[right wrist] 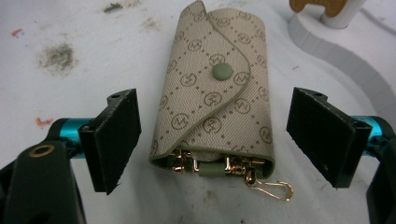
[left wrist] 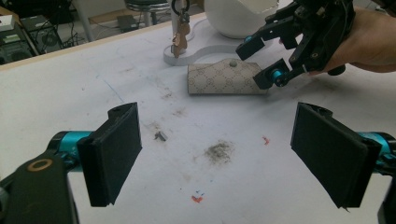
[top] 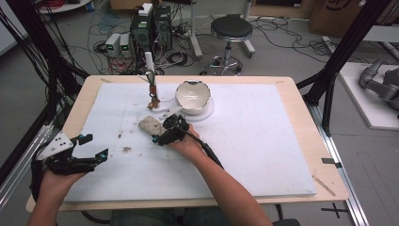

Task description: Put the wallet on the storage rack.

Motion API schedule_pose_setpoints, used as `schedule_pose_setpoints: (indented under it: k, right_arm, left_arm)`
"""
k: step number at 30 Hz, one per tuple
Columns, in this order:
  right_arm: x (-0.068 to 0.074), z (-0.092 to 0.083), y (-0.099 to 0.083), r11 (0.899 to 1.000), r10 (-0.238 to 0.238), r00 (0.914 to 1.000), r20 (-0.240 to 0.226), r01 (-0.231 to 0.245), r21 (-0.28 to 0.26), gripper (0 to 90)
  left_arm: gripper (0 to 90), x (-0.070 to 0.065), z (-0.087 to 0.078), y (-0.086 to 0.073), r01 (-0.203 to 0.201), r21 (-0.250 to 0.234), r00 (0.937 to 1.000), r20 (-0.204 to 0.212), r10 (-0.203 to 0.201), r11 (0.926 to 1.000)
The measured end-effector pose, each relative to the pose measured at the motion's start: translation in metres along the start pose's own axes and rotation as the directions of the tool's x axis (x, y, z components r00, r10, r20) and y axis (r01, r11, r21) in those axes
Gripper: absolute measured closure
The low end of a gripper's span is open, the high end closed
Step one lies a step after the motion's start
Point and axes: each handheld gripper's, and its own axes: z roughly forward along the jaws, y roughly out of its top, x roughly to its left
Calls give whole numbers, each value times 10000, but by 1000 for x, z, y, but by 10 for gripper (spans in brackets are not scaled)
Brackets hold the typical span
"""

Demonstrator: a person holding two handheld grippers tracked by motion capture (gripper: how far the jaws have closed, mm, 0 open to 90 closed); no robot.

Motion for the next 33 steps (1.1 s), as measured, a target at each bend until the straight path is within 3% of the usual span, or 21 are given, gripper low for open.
schedule_pose_setpoints:
  k: [10, 15, 17, 20, 29, 33]
  right_arm:
    - [2, 10, -3, 9983, -67, 9999, 156, 58, 574, 180]
    - [3, 11, -3, 9974, -212, 9997, 101, 205, 690, 230]
    - [2, 10, -3, 9976, -117, 9999, 82, 112, 677, 305]
    - [0, 8, -3, 9975, -176, 9998, 57, 172, 682, 344]
    - [0, 1, -1, 9962, -181, 9998, 91, 173, 858, 363]
    - [-1, -13, 0, 9980, -230, 9997, 71, 226, 588, 364]
  left_arm:
    - [162, -1, 3, 0, -32, 92, 10000, 58, 31, 10000]
    - [162, -2, 4, 0, -44, 173, 10000, 12, 44, 9998]
    - [162, -2, 3, 0, -70, 166, 10000, 15, 70, 9998]
    - [162, -2, 3, 0, -89, 134, 10000, 10, 89, 9999]
    - [162, -1, 1, -1, -89, 16, 9999, -110, 89, 10000]
    - [162, -2, 2, 0, -102, 27, 9999, -111, 103, 9999]
